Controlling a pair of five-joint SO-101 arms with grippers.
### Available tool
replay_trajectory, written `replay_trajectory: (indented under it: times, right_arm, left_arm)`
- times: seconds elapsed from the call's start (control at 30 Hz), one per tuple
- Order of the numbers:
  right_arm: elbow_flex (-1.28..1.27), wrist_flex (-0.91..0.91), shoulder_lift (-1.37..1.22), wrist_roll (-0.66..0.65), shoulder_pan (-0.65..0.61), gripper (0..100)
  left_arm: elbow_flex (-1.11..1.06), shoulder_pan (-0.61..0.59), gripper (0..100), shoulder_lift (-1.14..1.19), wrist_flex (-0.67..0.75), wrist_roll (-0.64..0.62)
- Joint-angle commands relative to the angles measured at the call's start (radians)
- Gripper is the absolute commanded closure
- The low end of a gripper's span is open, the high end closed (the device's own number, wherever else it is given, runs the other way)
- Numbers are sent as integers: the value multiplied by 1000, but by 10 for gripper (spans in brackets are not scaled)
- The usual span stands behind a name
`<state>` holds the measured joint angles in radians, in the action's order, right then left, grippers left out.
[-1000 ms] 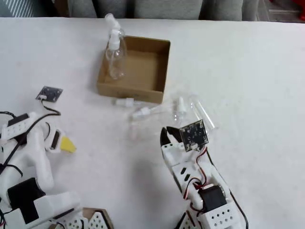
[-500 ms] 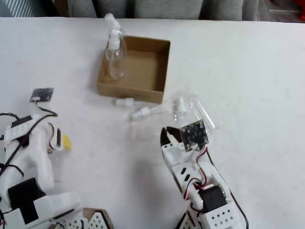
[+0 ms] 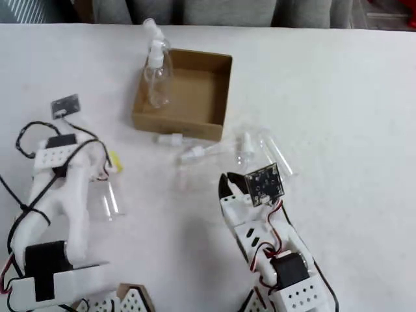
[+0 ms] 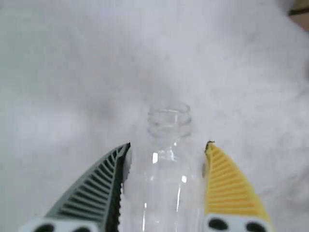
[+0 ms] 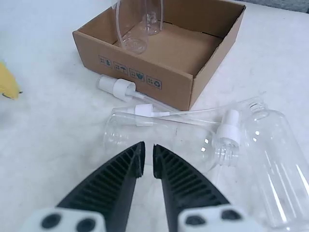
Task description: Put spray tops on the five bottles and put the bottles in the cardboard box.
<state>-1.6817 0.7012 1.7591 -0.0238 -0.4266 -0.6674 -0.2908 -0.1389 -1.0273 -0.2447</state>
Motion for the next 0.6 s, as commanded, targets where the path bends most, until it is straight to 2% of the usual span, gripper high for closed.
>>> replay_trajectory:
  times: [0.0,0.3,0.47,0.57]
  right_arm:
    - [-9,4,7,-12,-2,981]
    - [-9,4,7,-12,-2,981]
    - [-9,4,7,-12,-2,981]
    - [-9,4,7,-14,-2,981]
  left_arm:
    - [-5,59,970,-45,81,-15]
    - [78,41,973,-51,144,-14]
    - [95,47,973,-56,206,94]
    - [91,39,973,-56,215,98]
